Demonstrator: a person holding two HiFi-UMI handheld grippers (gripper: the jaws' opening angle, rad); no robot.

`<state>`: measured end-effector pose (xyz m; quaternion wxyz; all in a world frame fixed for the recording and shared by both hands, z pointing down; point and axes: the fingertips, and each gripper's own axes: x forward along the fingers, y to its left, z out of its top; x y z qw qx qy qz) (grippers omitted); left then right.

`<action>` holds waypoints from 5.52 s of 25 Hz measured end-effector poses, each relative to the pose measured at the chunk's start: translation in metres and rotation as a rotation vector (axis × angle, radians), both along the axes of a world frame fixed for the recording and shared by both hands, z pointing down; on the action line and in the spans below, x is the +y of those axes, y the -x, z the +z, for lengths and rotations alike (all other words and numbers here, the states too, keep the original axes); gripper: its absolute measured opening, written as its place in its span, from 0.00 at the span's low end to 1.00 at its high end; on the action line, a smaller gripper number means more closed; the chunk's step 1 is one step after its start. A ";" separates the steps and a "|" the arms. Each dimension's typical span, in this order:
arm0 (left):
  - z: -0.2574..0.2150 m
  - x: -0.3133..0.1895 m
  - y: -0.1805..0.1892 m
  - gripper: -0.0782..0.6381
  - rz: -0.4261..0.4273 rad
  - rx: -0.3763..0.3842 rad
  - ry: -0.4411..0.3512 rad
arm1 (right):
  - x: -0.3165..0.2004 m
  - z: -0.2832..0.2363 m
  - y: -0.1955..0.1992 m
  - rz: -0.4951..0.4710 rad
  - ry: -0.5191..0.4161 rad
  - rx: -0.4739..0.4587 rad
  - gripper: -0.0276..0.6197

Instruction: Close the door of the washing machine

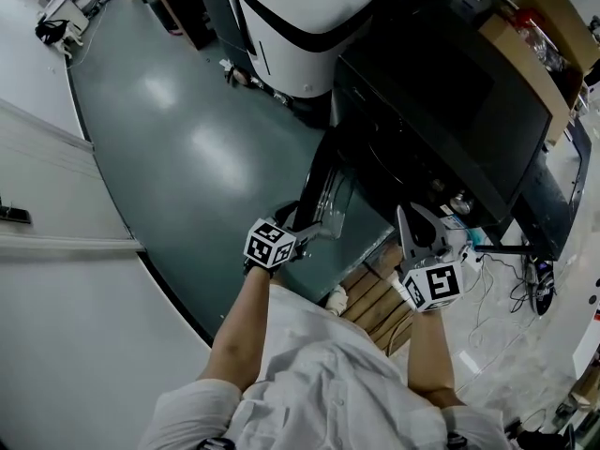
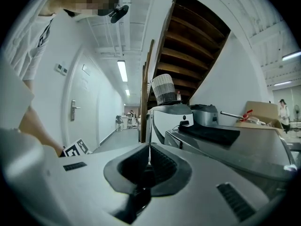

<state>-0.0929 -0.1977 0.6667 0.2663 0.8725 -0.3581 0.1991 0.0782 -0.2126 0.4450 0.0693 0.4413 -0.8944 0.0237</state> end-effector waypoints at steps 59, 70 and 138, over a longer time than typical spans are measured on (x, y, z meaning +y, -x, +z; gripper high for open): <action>0.016 -0.083 -0.291 0.56 0.191 -0.006 -0.092 | -0.057 0.037 -0.248 0.375 0.040 -0.033 0.09; 0.020 -0.091 -0.292 0.50 0.125 -0.042 -0.043 | -0.056 0.041 -0.253 0.379 0.044 -0.050 0.09; -0.355 0.043 -0.047 0.13 -0.226 0.200 -0.674 | 0.109 -0.089 -0.227 0.369 -0.110 -0.068 0.09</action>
